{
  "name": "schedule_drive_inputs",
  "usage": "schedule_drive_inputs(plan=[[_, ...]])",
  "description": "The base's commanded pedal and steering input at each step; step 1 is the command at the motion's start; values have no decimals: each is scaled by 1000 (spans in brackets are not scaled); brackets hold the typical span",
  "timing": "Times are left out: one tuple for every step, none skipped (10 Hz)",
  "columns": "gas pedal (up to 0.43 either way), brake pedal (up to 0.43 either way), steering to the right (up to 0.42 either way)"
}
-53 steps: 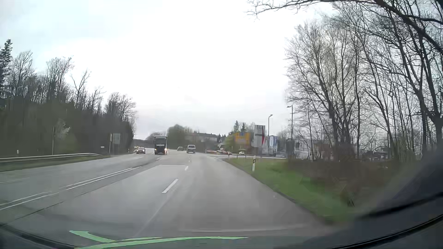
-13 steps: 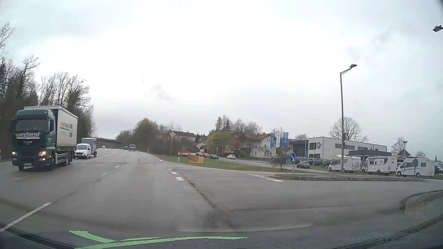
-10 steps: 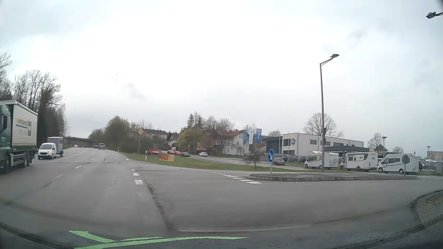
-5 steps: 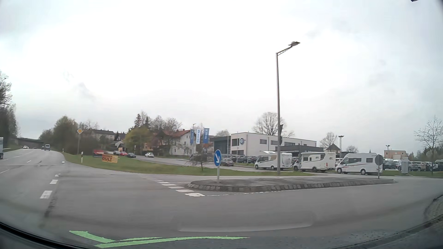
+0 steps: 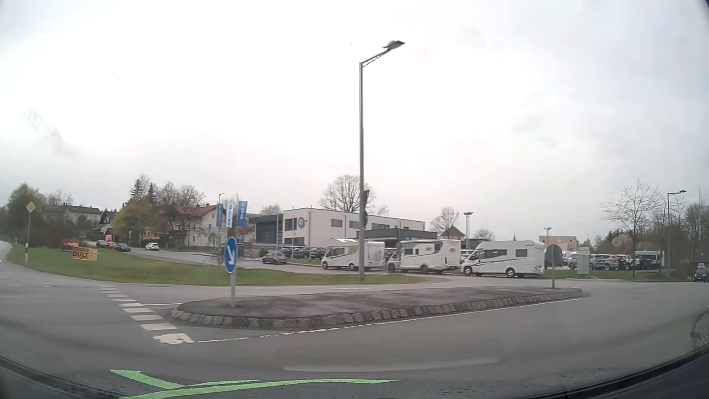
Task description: Follow the waypoints while adhering to traffic rules and regulations
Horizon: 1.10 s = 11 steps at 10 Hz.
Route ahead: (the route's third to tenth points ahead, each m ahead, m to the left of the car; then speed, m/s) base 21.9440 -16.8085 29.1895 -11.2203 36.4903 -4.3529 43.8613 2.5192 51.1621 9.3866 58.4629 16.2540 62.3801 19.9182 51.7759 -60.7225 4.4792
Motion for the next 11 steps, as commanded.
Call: schedule_drive_inputs(plan=[[0, 43, 387], [0, 30, 389], [0, 12, 389], [0, 0, 389], [0, 0, 389], [0, 0, 390], [0, 0, 390], [0, 0, 387], [0, 0, 378], [0, 0, 369], [0, 0, 367]])
